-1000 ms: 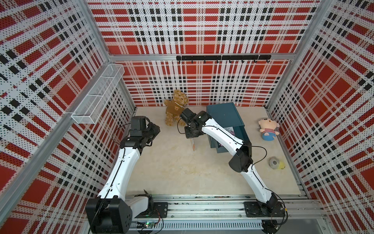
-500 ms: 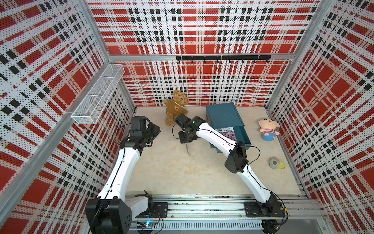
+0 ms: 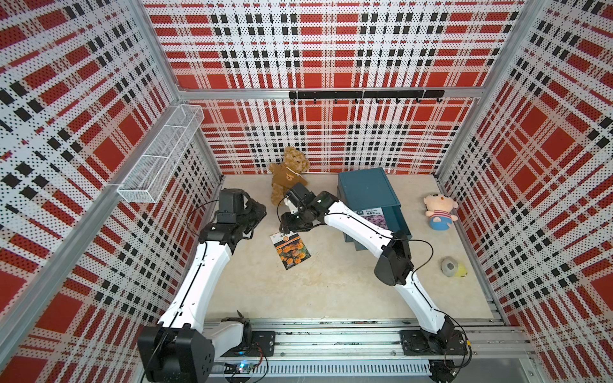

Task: Take the seed bags out of the drawer
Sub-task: Place the seed packet at the center of the board.

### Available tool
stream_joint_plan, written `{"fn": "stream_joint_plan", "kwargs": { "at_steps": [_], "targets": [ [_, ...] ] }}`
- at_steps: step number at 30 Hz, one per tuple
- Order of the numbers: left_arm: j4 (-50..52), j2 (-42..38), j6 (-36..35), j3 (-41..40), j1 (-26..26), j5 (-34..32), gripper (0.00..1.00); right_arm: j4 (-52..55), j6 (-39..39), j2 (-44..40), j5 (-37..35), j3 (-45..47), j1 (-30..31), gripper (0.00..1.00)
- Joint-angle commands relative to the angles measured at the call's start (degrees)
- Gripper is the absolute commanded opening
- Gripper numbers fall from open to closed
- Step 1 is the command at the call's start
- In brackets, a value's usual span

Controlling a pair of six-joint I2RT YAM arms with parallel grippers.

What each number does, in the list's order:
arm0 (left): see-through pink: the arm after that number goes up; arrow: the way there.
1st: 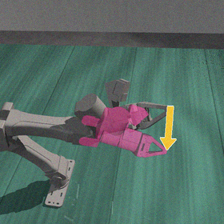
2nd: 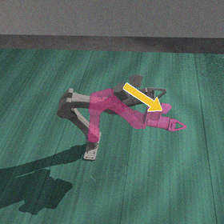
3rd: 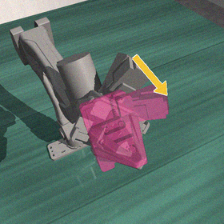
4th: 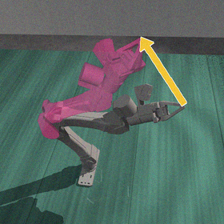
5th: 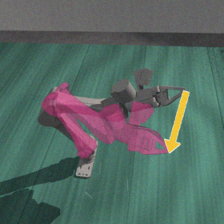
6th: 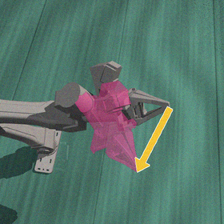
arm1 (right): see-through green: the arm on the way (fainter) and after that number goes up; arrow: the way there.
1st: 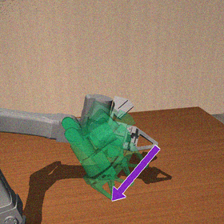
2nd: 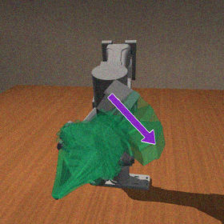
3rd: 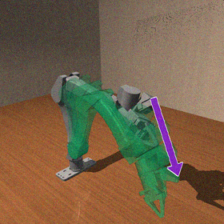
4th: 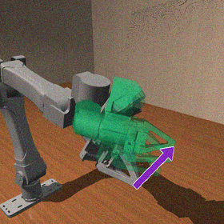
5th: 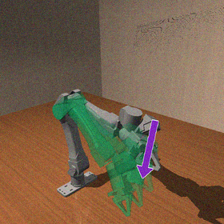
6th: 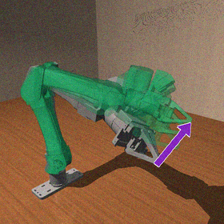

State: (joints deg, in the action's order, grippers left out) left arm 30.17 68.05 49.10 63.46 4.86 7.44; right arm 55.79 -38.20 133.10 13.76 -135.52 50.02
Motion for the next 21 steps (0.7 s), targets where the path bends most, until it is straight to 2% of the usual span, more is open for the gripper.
{"fn": "stream_joint_plan", "kwargs": {
  "at_steps": [1,5,11,16,21],
  "targets": [
    [-0.82,2.73,-0.31,5.62,3.65,-3.43,0.30,-5.09,-0.45,-11.31,1.24,4.54,-2.08,0.58],
    [-0.03,9.06,-0.52,13.08,11.49,-7.32,0.30,-5.27,0.53,-21.47,0.14,10.29,-4.31,0.58],
    [-0.20,20.72,-0.62,23.67,20.58,-10.10,0.30,-3.20,1.72,-37.63,-2.74,20.26,-9.48,0.61],
    [-0.03,32.56,-1.80,34.15,27.38,-9.80,0.32,1.45,2.85,-48.77,-2.46,28.52,-18.16,0.64],
    [0.23,40.69,-2.33,41.63,31.28,-9.41,0.33,10.27,9.29,-54.34,-3.25,36.39,-27.25,0.65]
  ]
}}
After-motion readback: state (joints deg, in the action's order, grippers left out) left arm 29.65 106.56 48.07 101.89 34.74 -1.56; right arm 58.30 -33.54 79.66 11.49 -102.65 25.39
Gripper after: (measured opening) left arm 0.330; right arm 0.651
